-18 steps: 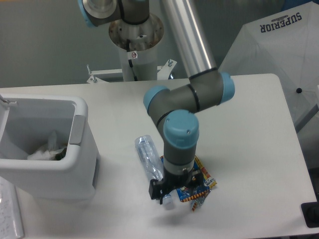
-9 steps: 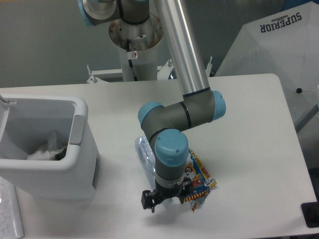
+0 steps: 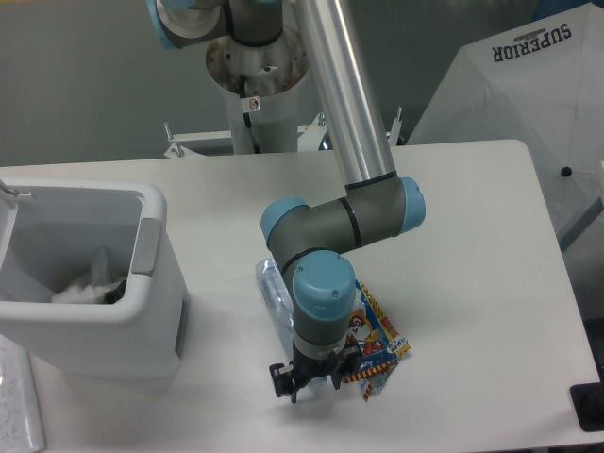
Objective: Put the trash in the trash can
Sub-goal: 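Close the gripper around the clear plastic bottle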
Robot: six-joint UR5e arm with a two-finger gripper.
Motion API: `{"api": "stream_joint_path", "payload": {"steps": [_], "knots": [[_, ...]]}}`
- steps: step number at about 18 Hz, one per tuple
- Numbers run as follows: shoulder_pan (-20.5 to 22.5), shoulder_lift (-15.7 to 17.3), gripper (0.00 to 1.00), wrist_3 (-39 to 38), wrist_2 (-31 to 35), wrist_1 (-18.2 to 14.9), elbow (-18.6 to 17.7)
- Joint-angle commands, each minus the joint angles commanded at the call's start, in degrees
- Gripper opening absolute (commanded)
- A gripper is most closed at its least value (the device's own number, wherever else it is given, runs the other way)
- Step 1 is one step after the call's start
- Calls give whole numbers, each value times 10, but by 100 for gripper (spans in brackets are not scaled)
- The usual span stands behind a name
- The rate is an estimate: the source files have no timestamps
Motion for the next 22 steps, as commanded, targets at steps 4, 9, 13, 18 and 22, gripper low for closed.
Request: {"api": "stream_joint_path", "payload": {"steps": [4,9,13,18,22], "knots": [[0,0,44,0,0,0,-1],[0,2,34,-1,0,-1,-1],[0,3,29,-1,-3,0,7],[3,11,28,3,-5,1,23],[10,47,28,6,-8,1,32]]}}
